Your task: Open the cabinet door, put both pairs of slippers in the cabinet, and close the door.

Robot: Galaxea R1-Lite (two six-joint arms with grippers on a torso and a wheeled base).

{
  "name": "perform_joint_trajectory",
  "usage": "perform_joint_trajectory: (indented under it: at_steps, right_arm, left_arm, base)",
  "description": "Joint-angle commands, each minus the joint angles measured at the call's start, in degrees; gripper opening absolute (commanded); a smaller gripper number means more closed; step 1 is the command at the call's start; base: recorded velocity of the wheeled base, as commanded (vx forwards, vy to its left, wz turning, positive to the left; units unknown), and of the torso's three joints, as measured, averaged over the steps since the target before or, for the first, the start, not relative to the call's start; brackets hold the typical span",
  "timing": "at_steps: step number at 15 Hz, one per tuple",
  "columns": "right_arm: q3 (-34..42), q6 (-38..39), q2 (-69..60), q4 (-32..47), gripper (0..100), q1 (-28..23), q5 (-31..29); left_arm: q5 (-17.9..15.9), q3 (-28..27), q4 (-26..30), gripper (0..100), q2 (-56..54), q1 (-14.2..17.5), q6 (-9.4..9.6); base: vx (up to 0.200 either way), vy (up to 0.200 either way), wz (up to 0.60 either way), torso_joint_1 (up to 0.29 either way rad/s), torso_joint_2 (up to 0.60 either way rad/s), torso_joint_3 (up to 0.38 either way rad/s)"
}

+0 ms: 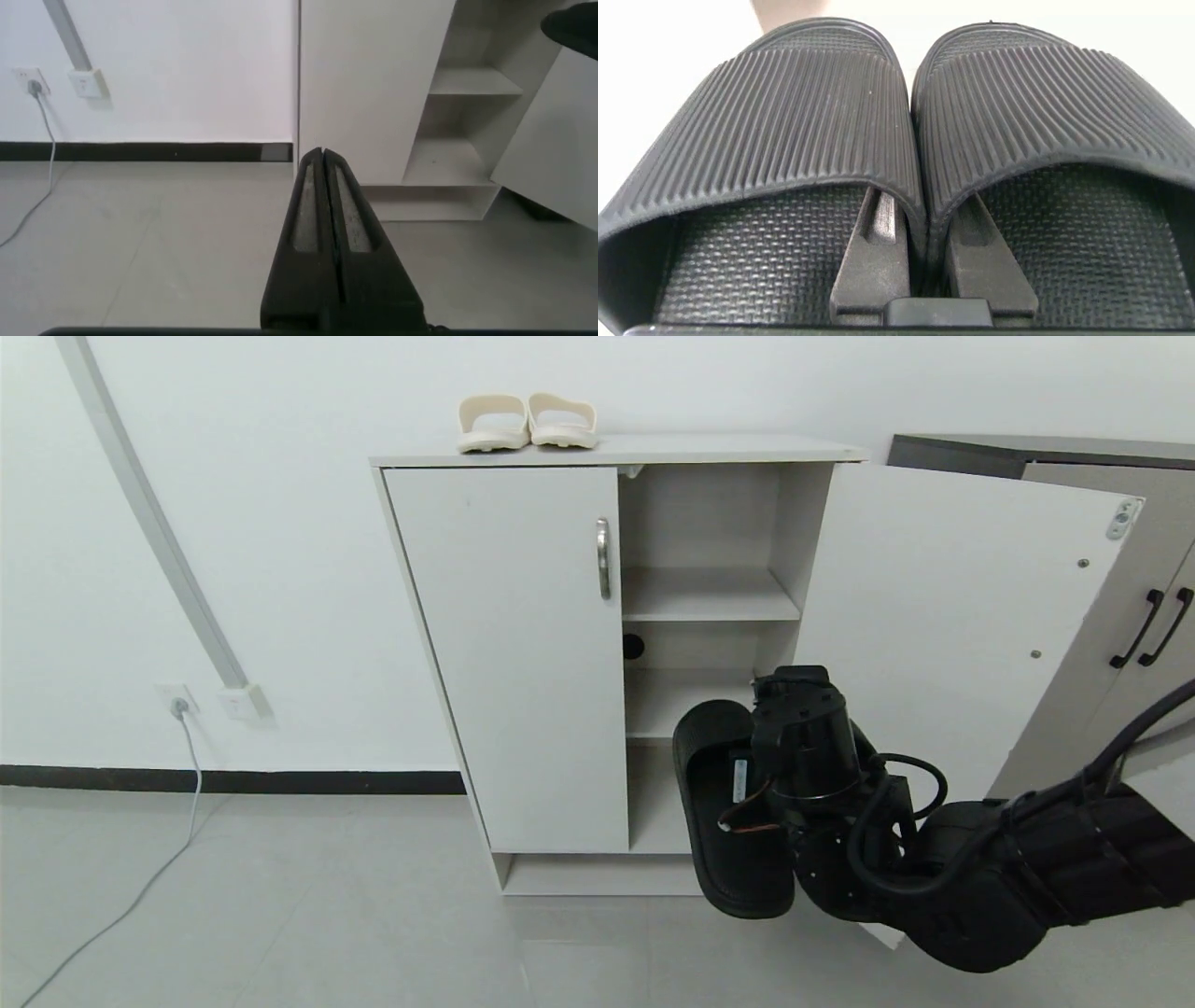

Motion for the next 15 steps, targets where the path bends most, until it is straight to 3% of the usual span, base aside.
perform_joint_trajectory:
  at_steps: [1, 8, 11, 15]
  right_arm:
    - [0.9, 0.0, 0.5, -0.1, 0, 0.1, 0.0]
    - [-1.5, 0.0, 3.5, -0.2, 0, 0.1, 1.1]
    - [-1.4, 0.0, 4.6, -2.0, 0, 0.4, 6.7]
    - [-0.9, -0.2, 6.5, -5.1, 0, 0.4, 6.7]
  left_arm:
    - [0.0, 0.0, -0.1, 0, 0.2, 0.0, -0.04]
    - [0.1, 0.0, -0.1, 0, 0.2, 0.0, 0.14]
    - [0.1, 0.0, -0.1, 0, 0.2, 0.0, 0.14]
    - [0.0, 0.0, -0.1, 0, 0.2, 0.0, 0.14]
  base:
    - [0.000, 0.000, 0.00, 0.000, 0.00, 0.000]
    - [0.000, 0.000, 0.00, 0.000, 0.00, 0.000]
    - [0.000, 0.000, 0.00, 0.000, 0.00, 0.000]
    - [0.000, 0.000, 0.00, 0.000, 0.00, 0.000]
